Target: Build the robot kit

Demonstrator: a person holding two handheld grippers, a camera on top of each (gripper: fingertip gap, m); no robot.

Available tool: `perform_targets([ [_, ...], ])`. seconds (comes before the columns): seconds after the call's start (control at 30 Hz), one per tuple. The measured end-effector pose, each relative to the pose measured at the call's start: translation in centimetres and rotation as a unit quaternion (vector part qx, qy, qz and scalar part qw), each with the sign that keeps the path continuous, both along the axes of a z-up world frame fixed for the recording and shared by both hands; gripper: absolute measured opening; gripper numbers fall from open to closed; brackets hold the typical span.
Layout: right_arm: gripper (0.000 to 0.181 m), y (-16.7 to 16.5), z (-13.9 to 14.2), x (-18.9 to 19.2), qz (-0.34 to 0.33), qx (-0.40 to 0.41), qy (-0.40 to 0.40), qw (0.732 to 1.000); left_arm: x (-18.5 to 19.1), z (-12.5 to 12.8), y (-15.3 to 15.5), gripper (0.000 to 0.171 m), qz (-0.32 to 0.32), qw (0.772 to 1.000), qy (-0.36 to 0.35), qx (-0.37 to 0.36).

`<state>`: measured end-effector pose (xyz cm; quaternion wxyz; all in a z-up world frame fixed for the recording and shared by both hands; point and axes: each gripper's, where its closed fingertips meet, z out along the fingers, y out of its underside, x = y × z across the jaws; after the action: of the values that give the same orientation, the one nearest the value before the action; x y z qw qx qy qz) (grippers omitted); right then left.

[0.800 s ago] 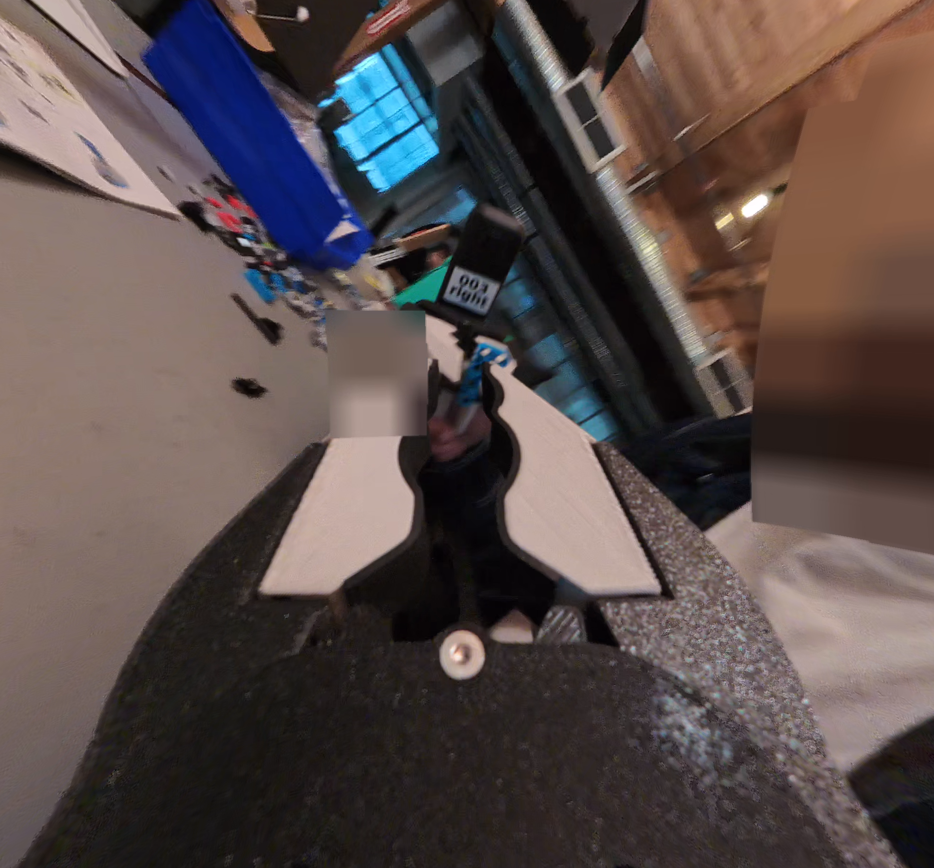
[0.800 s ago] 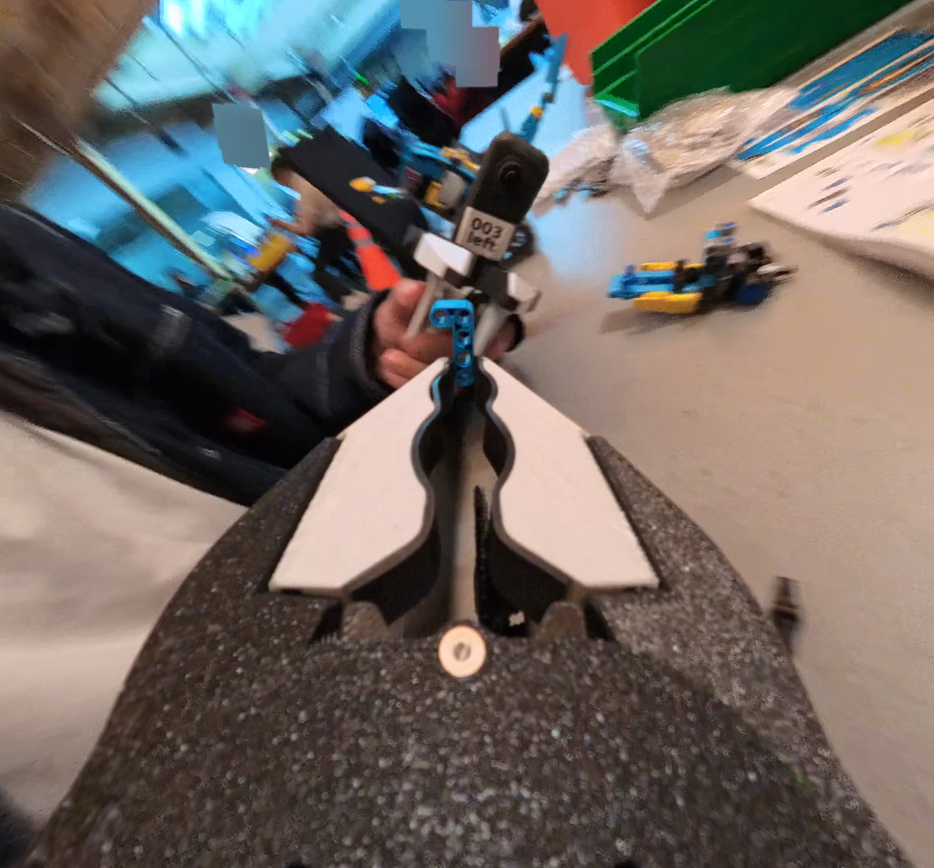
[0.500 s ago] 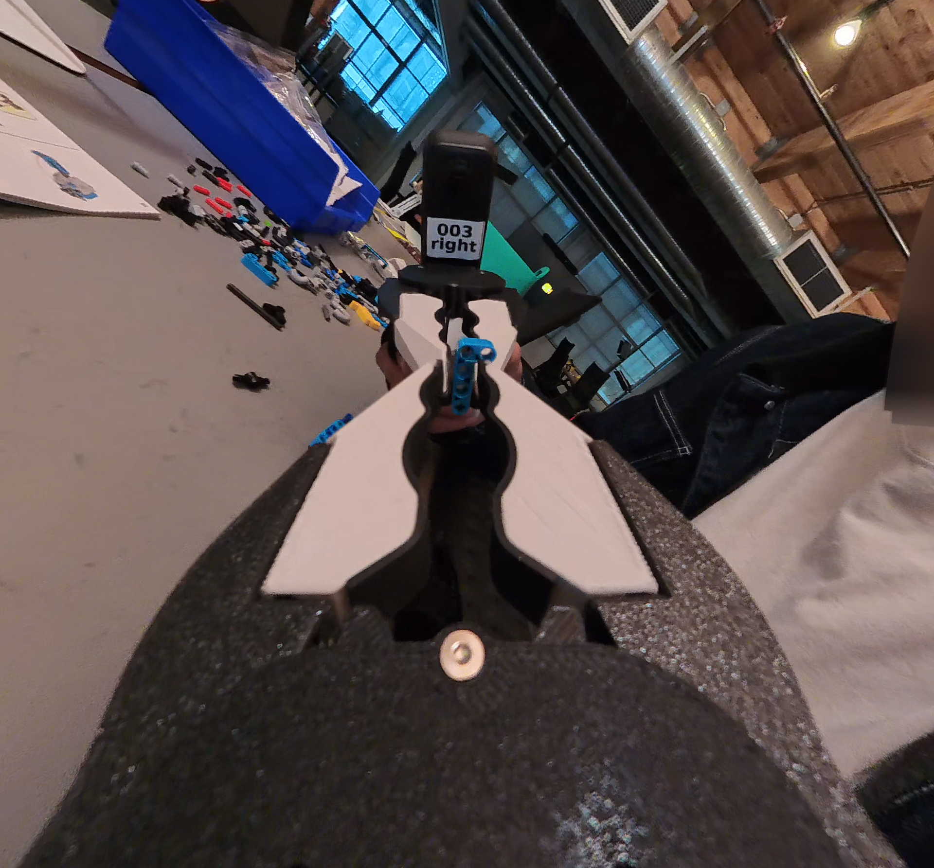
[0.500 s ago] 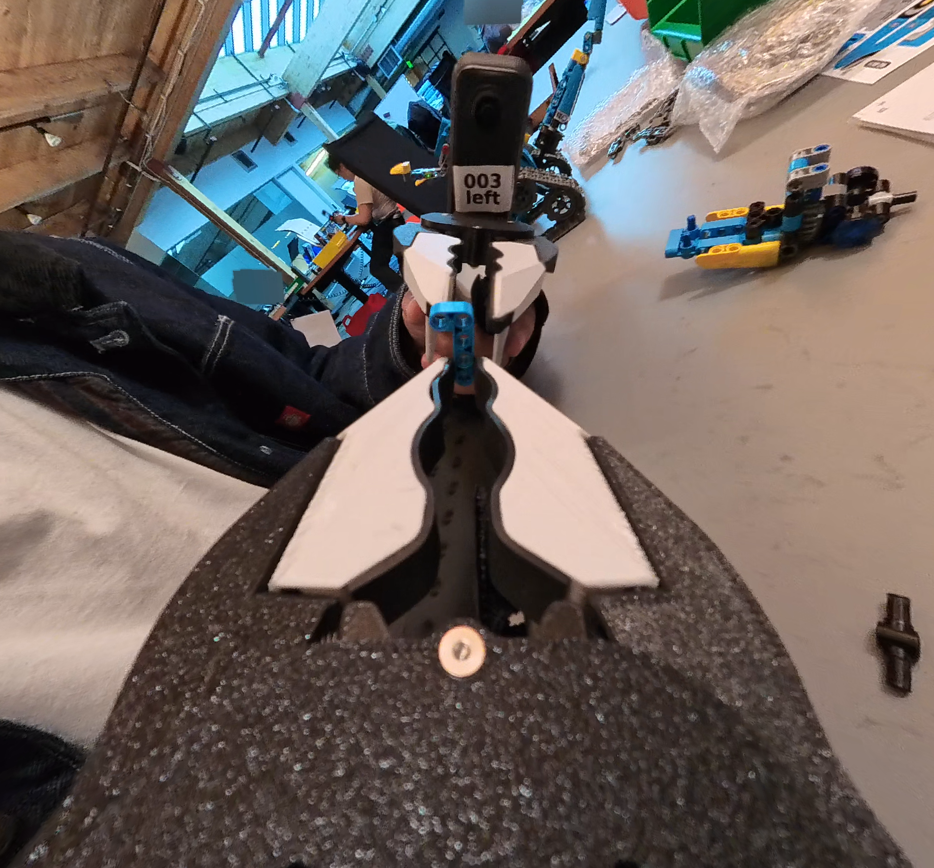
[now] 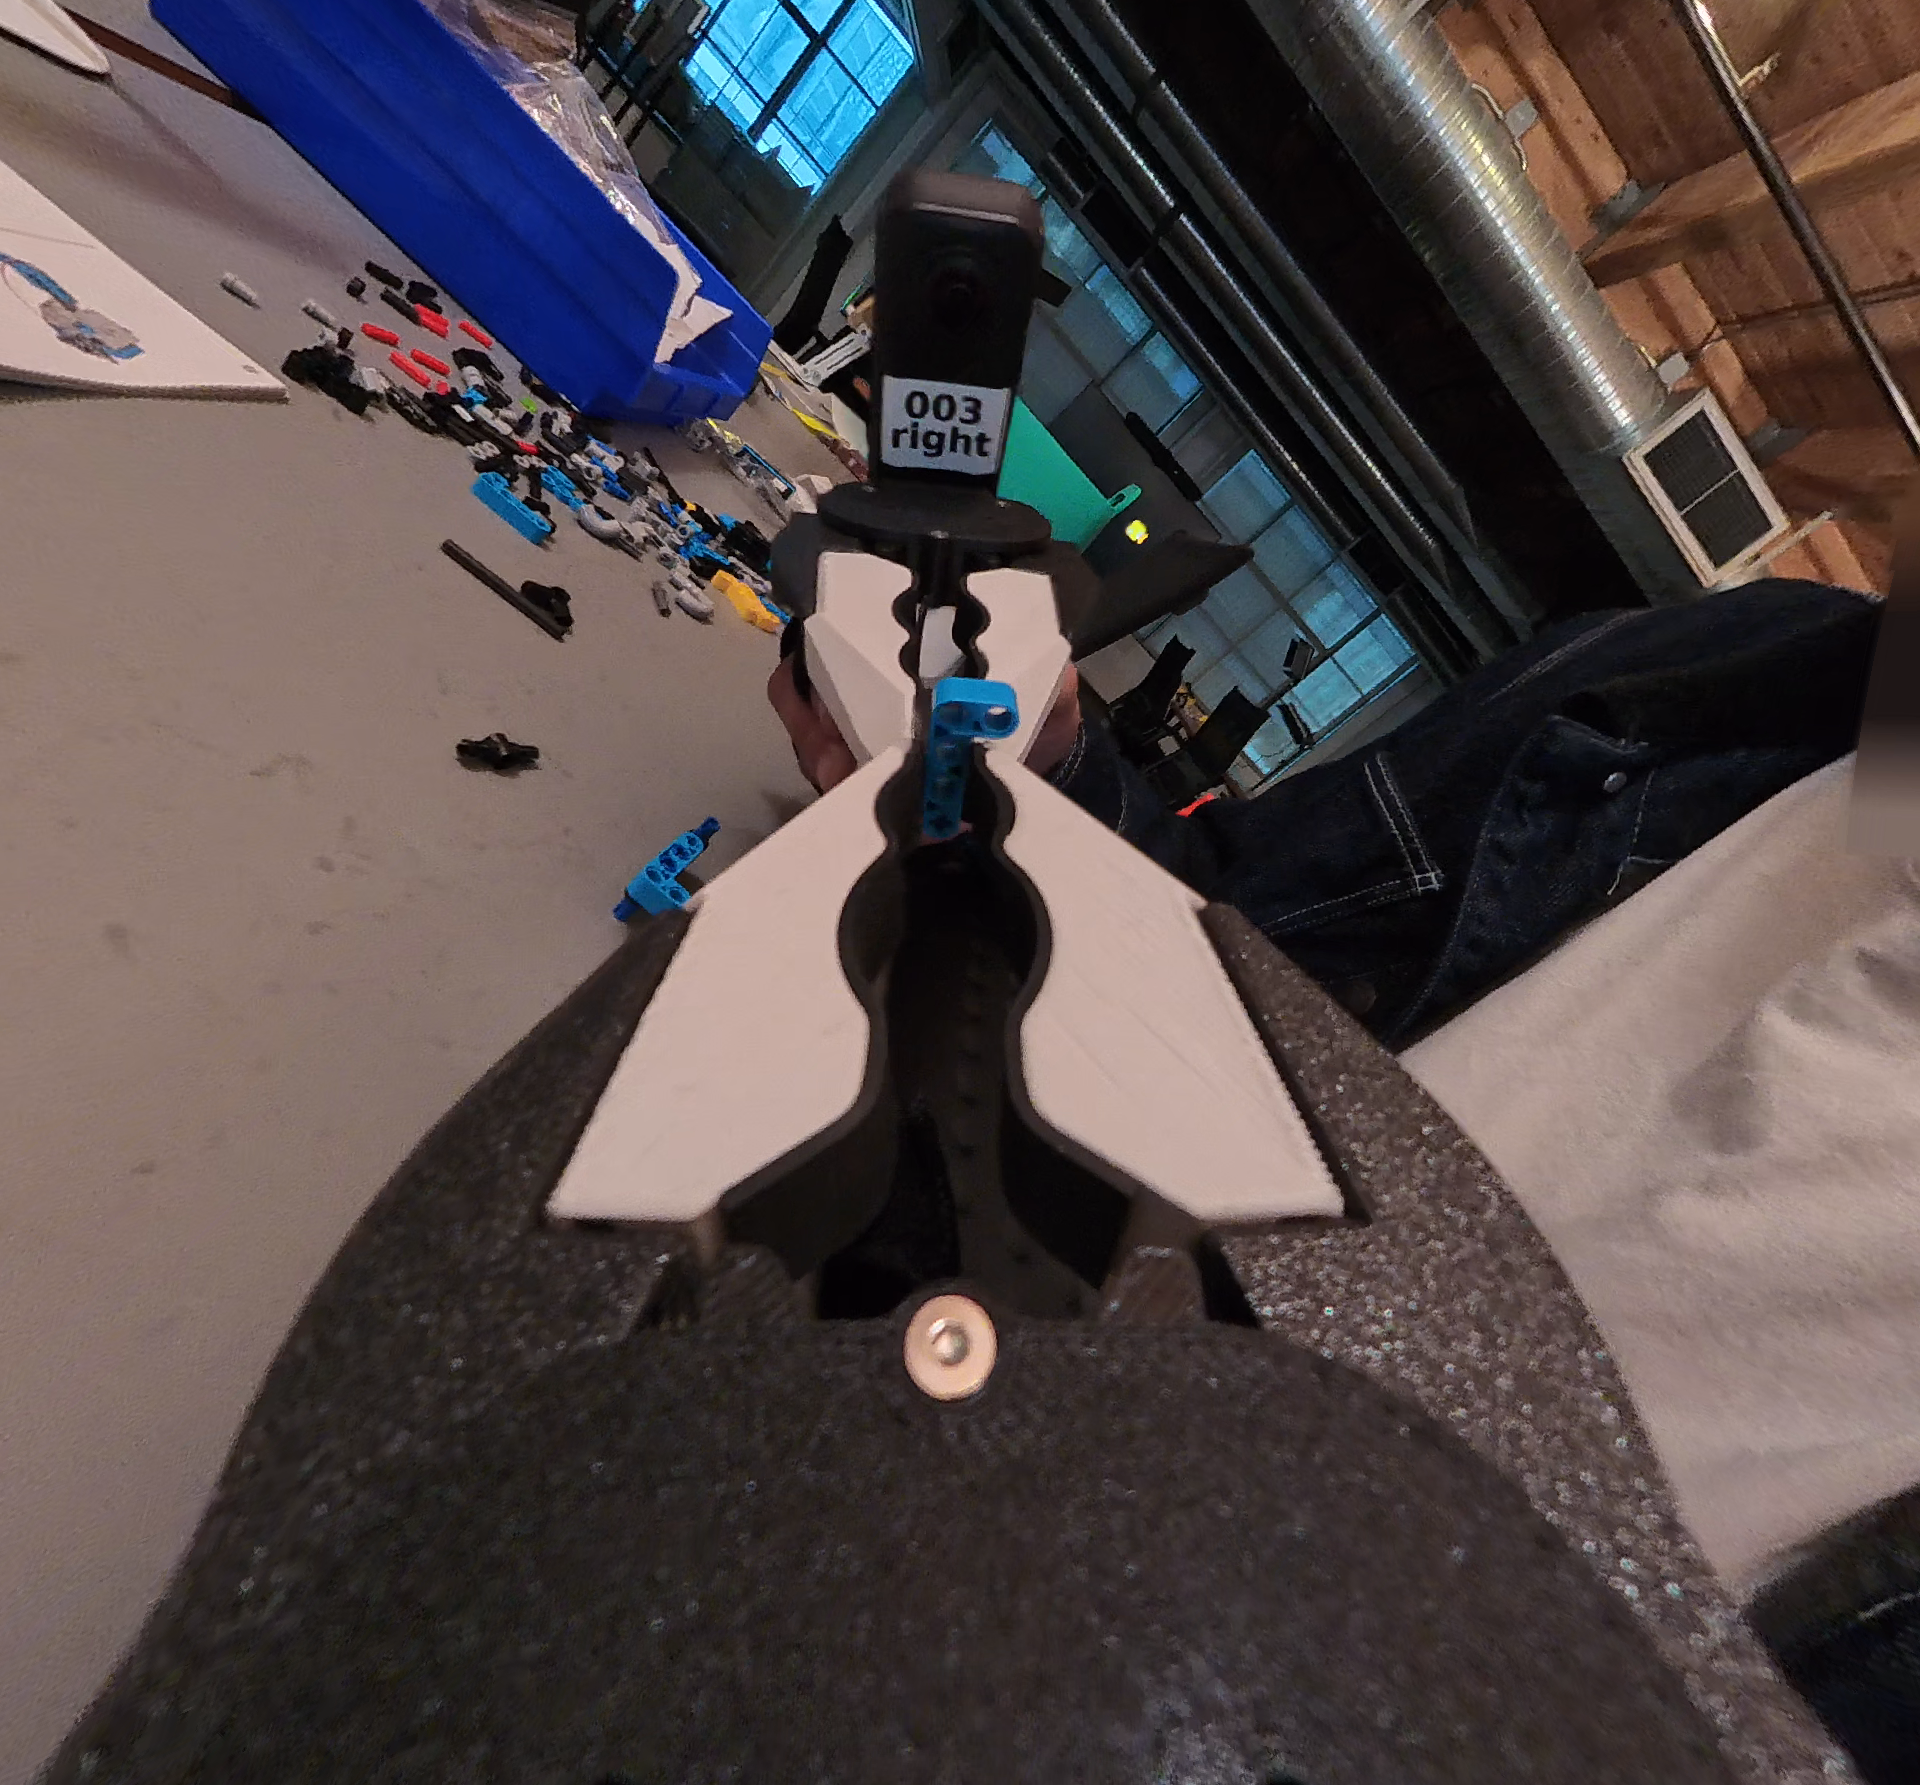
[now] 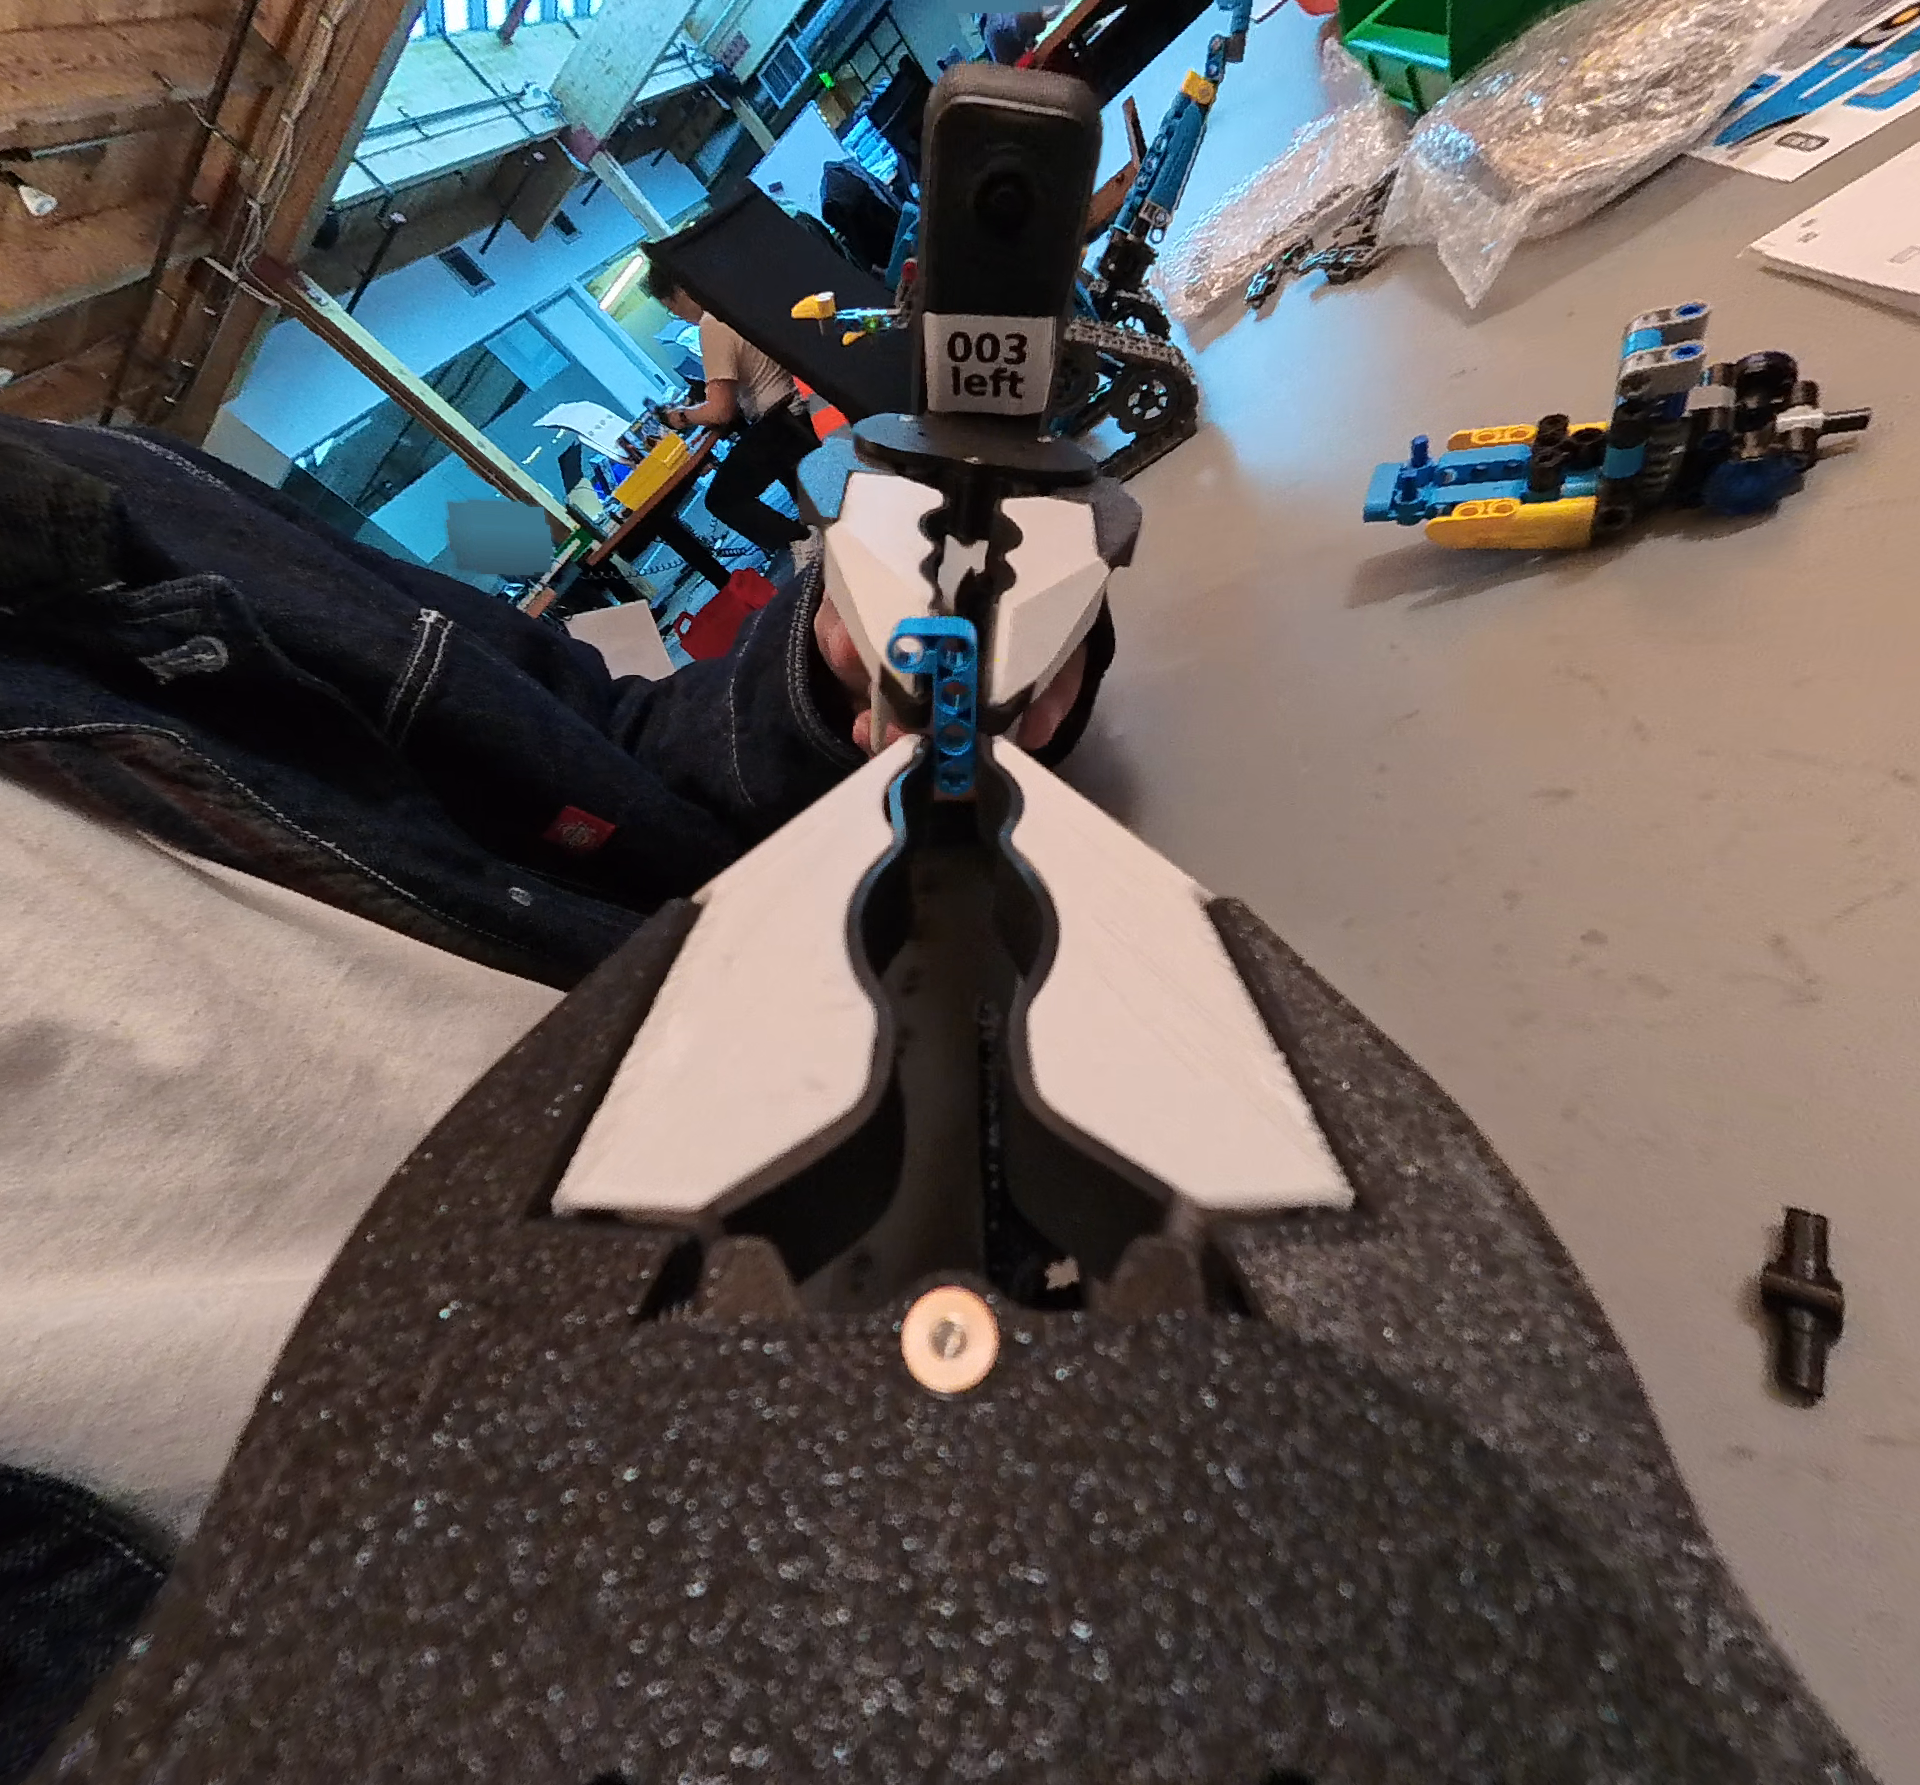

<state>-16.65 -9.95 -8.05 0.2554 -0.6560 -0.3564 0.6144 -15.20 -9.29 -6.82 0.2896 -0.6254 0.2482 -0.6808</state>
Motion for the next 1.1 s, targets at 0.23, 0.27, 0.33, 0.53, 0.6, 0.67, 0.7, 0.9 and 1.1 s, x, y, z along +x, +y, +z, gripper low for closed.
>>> perform_targets([
  [0.23,0.006,0.5,-0.1,0.5,-0.010,0.020,-0.009,1.000,-0.2,-0.5,0.3,0.007,0.019,0.999,0.032,0.038],
  [0.27,0.005,1.5,-0.1,1.4,-0.034,0.054,-0.028,0.998,-0.4,-0.4,0.5,0.007,0.025,0.998,0.032,0.043],
  [0.33,0.015,3.8,-1.1,4.0,-0.084,0.144,-0.111,0.980,-0.9,-0.5,1.1,0.007,0.039,0.998,0.033,0.043],
  [0.53,0.032,2.2,-7.0,6.8,0.006,0.248,-0.354,0.902,-1.7,-0.1,2.1,0.007,0.064,0.997,0.014,0.030],
  [0.6,0.025,2.2,-7.8,6.4,0.014,0.262,-0.389,0.883,-1.9,0.0,2.2,0.007,0.069,0.997,0.007,0.030],
  [0.67,0.024,2.3,-9.2,6.7,0.031,0.273,-0.441,0.854,-2.1,0.2,2.2,0.007,0.072,0.997,0.003,0.036],
  [0.7,0.022,2.3,-9.6,6.6,0.040,0.279,-0.456,0.844,-2.1,0.3,2.1,0.007,0.071,0.997,0.000,0.038],
  [0.9,0.010,2.3,-10.8,6.2,0.081,0.263,-0.505,0.818,-2.0,0.4,1.7,0.008,0.066,0.997,0.001,0.048],
  [1.1,0.006,5.2,-3.2,2.1,-0.016,0.267,-0.284,0.921,-3.4,0.8,2.6,0.007,0.107,0.990,0.011,0.095],
])
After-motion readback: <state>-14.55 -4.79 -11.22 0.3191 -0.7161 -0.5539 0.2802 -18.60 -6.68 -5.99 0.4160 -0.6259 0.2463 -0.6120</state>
